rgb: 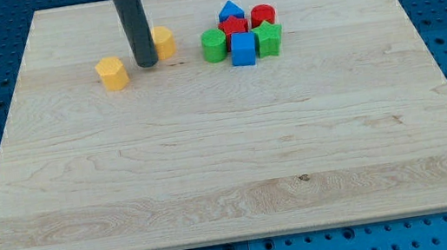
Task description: Slide the yellow heart into the green circle
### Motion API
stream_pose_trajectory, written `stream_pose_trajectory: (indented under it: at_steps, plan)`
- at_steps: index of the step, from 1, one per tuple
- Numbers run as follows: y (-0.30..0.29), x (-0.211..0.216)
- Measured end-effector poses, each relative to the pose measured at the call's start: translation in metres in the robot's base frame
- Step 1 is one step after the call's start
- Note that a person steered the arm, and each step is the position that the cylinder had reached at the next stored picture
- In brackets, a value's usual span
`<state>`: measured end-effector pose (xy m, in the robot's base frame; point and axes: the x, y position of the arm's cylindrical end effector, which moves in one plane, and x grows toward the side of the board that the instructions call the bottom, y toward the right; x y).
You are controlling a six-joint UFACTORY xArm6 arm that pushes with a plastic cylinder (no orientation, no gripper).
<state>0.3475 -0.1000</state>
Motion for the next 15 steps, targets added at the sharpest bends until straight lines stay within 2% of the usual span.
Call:
stream_pose_trajectory:
  at_steps: [2, 3, 4, 5, 9, 11, 13, 15]
  plan:
    - [0.025, -0.016]
    - [0.008, -0.016]
    - [-0.023, -0.032]
    - [-0.022, -0.06]
    - [0.039, -0.061]
    - [0.045, -0.059]
    - [-0.005, -0.059]
    - [-0.005, -0.059]
